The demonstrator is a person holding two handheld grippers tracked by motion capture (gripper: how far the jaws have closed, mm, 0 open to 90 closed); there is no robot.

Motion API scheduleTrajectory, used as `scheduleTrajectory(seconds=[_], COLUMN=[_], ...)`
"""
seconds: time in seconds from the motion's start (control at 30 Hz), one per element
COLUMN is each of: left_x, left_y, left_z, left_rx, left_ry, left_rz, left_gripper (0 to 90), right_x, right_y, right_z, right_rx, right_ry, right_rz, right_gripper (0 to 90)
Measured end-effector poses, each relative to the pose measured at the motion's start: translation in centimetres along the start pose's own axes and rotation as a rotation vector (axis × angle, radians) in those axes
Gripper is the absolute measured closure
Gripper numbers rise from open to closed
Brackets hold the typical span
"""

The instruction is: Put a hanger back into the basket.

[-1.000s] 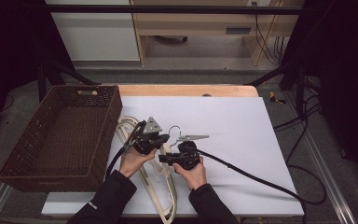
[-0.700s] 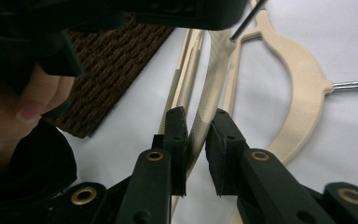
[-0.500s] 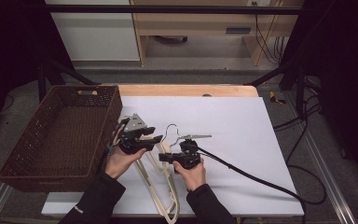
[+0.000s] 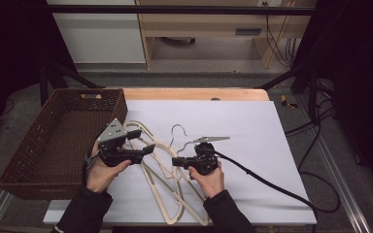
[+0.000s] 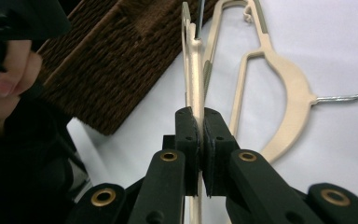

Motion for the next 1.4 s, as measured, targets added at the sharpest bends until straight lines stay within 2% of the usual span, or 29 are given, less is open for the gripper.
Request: scheduleTrajectory(seconds=[0.03, 0.07, 0.1, 0.13, 0.2, 0.37, 0.5, 0.57, 0.7, 0.83, 0.93, 1.0, 1.17, 1.2, 1.27, 1.4], left_x=[0.0, 0.1, 0.1, 0.2, 0.5, 1.7, 2.7, 3.3, 3.9, 4.2, 4.6, 4.7, 5.2, 5.5, 5.7, 6.0], left_y=[0.0, -0.2, -0.2, -0.2, -0.2, 0.2, 0.6, 0.8, 1.0, 1.0, 0.8, 0.8, 0.8, 0.8, 0.8, 0.7], left_z=[0.1, 0.2, 0.2, 0.1, -0.2, -1.5, -2.5, -3.0, -3.9, -4.4, -4.6, -4.4, -4.2, -4.1, -3.9, -3.6], left_rx=[0.000, -0.003, -0.003, 0.000, -0.010, -0.062, -0.096, -0.123, -0.160, -0.200, -0.219, -0.242, -0.248, -0.252, -0.262, -0.246], left_ry=[-0.001, -0.014, -0.014, -0.033, -0.060, -0.118, -0.162, -0.172, -0.208, -0.254, -0.270, -0.278, -0.278, -0.290, -0.299, -0.301], left_rz=[-0.003, -0.010, -0.010, -0.004, -0.018, -0.084, -0.131, -0.161, -0.206, -0.230, -0.237, -0.261, -0.265, -0.260, -0.268, -0.235], left_gripper=[25.8, 22.1, 21.4, 19.8, 18.6, 18.2, 22.0, 25.7, 38.7, 53.9, 64.9, 66.7, 71.8, 73.8, 76.9, 79.2], right_x=[0.0, 0.1, 0.1, 0.2, 0.2, 0.1, -0.3, -0.4, -0.6, -0.6, -0.6, -0.6, -0.5, -0.4, -0.3, -0.1], right_y=[0.0, 0.1, 0.1, 0.2, 0.3, 0.3, 0.1, 0.0, -0.2, -0.5, -0.5, -0.5, -0.5, -0.6, -0.5, -0.6], right_z=[0.0, 0.8, 0.8, 1.9, 2.9, 5.0, 6.2, 6.5, 6.6, 6.5, 6.6, 6.6, 6.6, 6.6, 6.6, 6.6], right_rx=[0.000, -0.012, -0.012, -0.030, -0.043, -0.066, -0.081, -0.086, -0.105, -0.124, -0.132, -0.140, -0.155, -0.131, -0.107, -0.060], right_ry=[0.000, 0.009, 0.009, 0.010, 0.024, 0.066, 0.086, 0.092, 0.119, 0.121, 0.127, 0.126, 0.129, 0.086, 0.056, 0.035], right_rz=[0.000, 0.033, 0.033, 0.075, 0.118, 0.220, 0.274, 0.292, 0.328, 0.349, 0.360, 0.360, 0.377, 0.397, 0.421, 0.438], right_gripper=[87.1, 87.1, 87.1, 87.1, 87.1, 87.1, 87.1, 87.1, 87.1, 87.1, 87.1, 87.0, 85.7, 82.3, 79.5, 74.5])
Point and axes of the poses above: each handheld gripper's, and its own axes: z roughly backward along the jaws, y roughly out of its top, x roughly to its right, the point moved 2 cm from there along -z, roughly forward along the jaws, and after that the axes turned 14 degrees about -z, right-handed, at the moved point
